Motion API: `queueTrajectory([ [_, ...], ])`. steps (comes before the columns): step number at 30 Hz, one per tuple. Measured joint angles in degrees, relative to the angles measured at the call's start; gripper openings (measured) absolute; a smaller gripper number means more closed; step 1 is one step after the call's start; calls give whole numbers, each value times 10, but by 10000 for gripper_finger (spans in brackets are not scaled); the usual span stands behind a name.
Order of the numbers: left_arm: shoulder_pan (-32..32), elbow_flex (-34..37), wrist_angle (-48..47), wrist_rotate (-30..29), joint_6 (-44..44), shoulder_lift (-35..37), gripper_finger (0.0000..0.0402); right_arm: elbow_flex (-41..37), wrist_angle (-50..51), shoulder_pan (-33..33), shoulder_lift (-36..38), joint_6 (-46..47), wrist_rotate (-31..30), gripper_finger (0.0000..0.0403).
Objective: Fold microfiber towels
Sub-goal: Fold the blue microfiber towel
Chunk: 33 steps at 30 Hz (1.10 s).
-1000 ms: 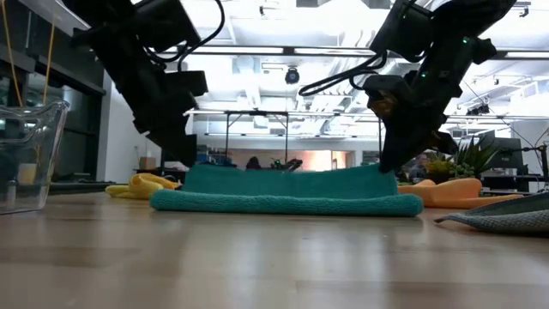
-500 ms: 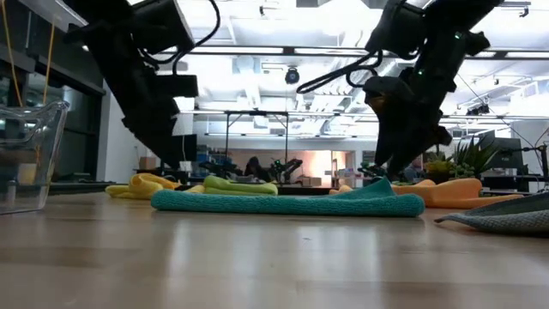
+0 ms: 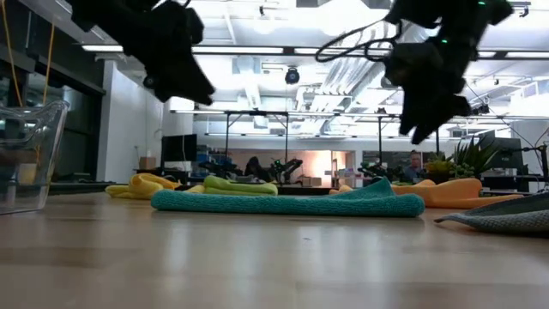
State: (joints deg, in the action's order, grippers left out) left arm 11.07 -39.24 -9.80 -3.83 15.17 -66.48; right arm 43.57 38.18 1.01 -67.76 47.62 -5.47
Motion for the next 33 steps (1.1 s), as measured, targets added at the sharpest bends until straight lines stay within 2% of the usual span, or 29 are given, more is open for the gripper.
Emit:
queueTrajectory([
  [5,-21,0,58,7,-4,-91,165,-68,-78,-41,18,160,16,191],
  [10,-32,1,91,10,12,-180,165,-113,-173,-62,-7,251,15,191],
  [14,-33,1,94,8,12,-222,165,-123,-238,-63,-53,271,12,191],
  [23,-33,1,83,7,12,-271,165,-87,-290,-63,-188,284,9,191],
  [33,-32,-2,91,12,12,-295,165,-48,-300,-63,-239,336,1,190],
])
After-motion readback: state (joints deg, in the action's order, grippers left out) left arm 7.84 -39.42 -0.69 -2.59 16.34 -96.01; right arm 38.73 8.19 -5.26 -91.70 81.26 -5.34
